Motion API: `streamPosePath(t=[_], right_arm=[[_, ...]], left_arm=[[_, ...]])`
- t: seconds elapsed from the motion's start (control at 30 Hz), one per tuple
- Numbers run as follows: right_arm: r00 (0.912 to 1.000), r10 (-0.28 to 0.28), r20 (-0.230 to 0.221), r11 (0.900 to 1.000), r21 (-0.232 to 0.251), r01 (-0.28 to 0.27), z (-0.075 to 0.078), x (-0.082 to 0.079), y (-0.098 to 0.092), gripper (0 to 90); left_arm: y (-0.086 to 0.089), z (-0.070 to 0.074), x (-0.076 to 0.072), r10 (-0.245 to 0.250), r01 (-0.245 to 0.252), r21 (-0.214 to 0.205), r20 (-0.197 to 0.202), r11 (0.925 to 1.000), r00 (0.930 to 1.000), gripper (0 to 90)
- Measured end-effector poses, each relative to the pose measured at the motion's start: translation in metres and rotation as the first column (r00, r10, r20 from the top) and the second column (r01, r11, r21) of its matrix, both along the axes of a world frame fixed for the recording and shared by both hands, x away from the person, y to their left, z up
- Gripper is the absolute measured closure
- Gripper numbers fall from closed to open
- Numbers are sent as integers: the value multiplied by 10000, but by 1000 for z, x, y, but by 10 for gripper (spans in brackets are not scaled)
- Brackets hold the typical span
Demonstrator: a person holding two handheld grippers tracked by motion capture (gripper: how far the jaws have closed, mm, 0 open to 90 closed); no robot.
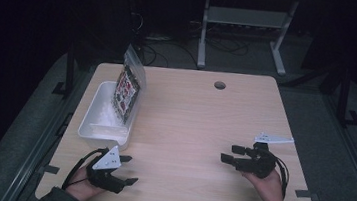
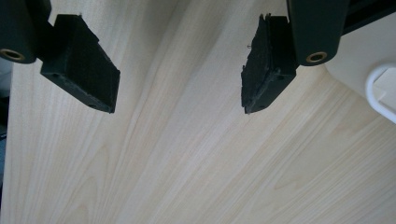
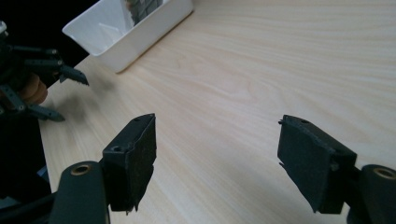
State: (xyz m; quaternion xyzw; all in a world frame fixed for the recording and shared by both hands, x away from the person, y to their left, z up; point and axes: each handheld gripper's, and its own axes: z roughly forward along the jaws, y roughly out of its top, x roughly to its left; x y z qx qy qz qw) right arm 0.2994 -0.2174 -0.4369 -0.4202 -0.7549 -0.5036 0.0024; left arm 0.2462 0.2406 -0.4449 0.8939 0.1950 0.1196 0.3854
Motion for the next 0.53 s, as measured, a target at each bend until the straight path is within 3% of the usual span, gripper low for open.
streamPosePath(t=[0.23, 0.53], right_arm=[[9997, 243, -10, 9997, -87, -243, -6, -7, 6, 264], [9996, -23, -265, 10000, 68, 25, -14, -20, 4, 265]], left_arm=[[0, 0, 0, -7, 7, -21, -20, 10000, 10000, 270], [2, 2, -2, -15, 16, -123, 18, 9999, 10000, 269]])
